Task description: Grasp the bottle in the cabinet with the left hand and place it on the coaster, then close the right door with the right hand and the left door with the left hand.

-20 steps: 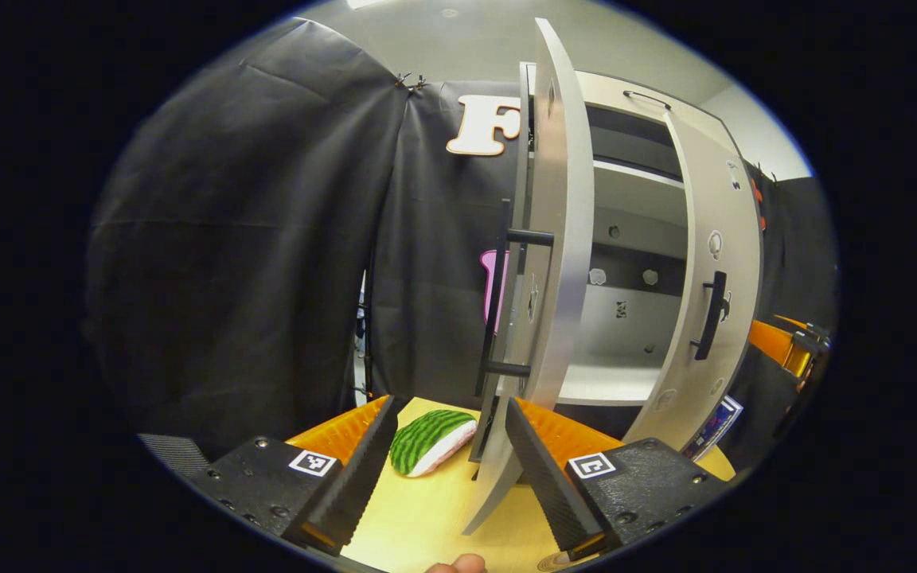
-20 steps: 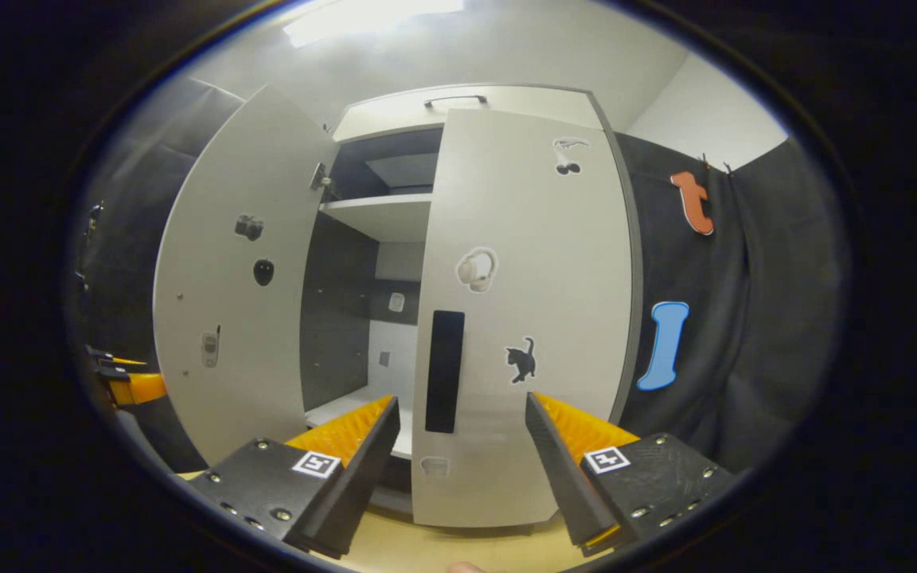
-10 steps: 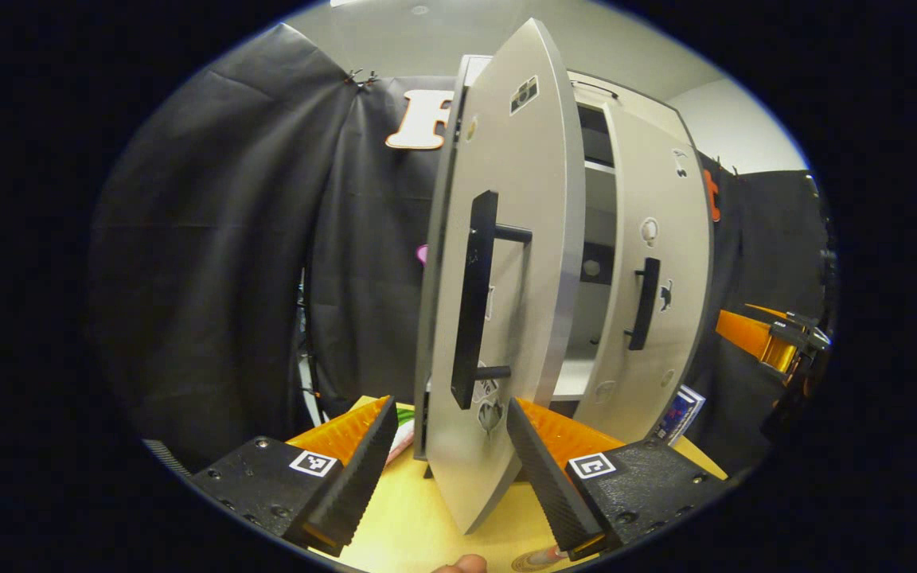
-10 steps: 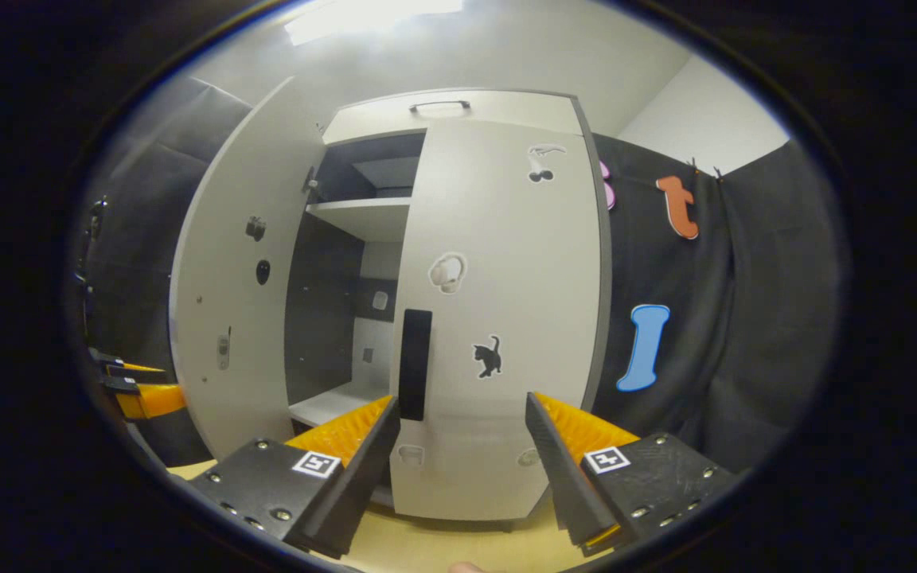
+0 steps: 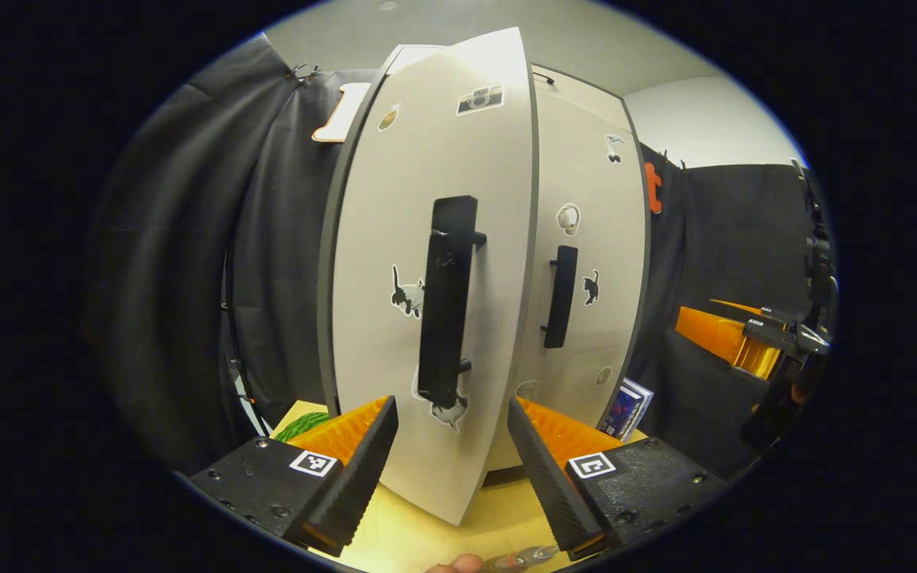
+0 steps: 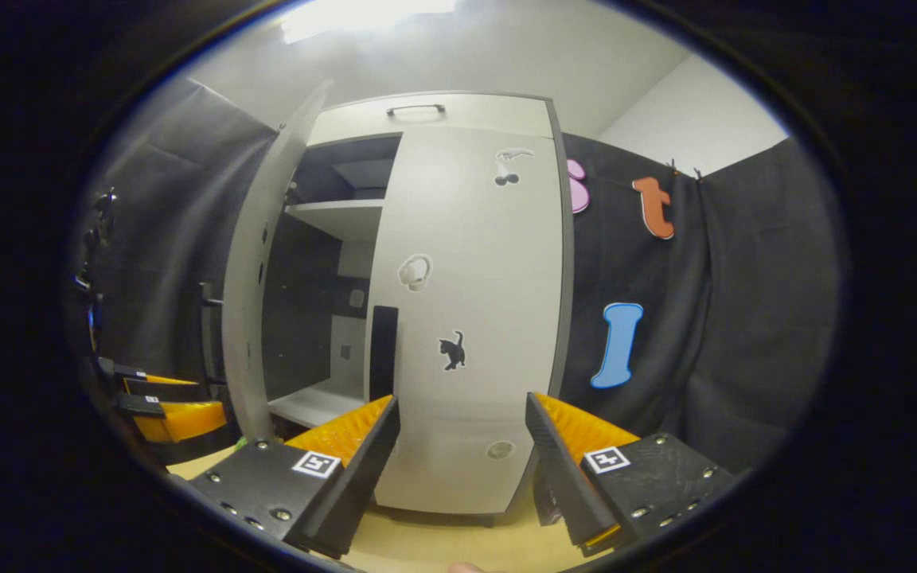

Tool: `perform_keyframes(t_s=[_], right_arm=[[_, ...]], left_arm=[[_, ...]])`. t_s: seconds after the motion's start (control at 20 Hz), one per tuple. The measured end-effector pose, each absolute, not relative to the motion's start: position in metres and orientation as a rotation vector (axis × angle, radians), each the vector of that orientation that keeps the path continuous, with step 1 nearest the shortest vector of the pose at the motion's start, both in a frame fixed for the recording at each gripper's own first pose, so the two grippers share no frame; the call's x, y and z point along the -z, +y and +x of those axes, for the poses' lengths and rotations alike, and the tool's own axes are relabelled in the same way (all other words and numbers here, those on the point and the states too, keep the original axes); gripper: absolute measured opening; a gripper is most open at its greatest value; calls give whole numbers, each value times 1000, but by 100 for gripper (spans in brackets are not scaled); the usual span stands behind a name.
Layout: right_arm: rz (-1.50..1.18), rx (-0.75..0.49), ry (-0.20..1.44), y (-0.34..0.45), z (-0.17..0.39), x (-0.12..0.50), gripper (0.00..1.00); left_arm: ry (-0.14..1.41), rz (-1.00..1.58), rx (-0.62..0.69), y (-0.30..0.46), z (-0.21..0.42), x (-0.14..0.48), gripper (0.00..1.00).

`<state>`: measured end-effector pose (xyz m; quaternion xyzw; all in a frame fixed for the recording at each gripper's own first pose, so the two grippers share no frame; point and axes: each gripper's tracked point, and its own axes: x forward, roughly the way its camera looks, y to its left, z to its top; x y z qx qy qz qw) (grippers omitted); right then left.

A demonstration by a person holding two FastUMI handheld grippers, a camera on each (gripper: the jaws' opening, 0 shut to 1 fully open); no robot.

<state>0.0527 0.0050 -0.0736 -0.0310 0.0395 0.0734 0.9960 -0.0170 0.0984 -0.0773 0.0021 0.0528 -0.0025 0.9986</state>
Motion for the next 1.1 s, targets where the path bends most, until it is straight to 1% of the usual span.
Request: perform_keyframes(t_s=[0.2, 1.1], right_arm=[[-64, -133, 86, -1, 52, 77, 96], [-42, -141, 119, -4, 43, 90, 96]], left_arm=[[100, 4, 6, 95, -14, 75, 90], [116, 33, -20, 94, -22, 77, 90]])
